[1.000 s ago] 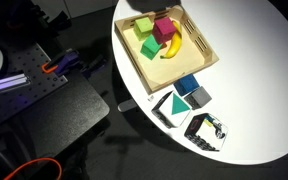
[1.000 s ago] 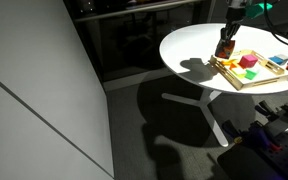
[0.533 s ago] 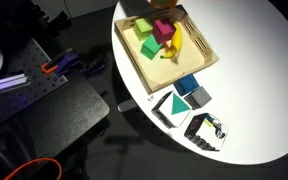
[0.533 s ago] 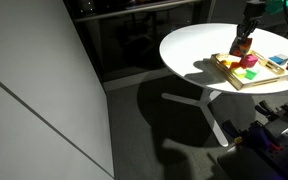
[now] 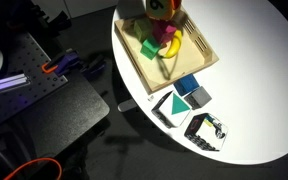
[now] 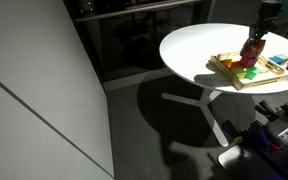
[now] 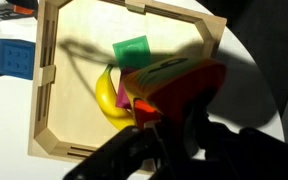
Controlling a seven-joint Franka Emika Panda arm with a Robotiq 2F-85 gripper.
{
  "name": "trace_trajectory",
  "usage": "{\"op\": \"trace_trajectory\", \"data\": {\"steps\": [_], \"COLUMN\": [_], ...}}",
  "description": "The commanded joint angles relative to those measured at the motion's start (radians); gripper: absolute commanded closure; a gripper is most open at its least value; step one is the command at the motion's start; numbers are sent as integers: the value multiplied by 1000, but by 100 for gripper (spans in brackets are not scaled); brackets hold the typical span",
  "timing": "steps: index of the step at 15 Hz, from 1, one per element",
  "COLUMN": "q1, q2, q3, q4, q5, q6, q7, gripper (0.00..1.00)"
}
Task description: Pick up the pink block and put it on top of both the green and orange blocks, pick up the block with the number six on it and put it on the pink block
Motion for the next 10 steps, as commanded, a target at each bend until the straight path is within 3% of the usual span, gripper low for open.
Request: {"op": "trace_trajectory", "data": {"steps": [1, 10], "q1": [-13, -26], "q2": [-37, -13], "q3": [-20, -43], "q4": [-32, -19], "q5": [44, 72], "q6": [4, 23], "q7": [-19, -31], "gripper": [89, 89]}}
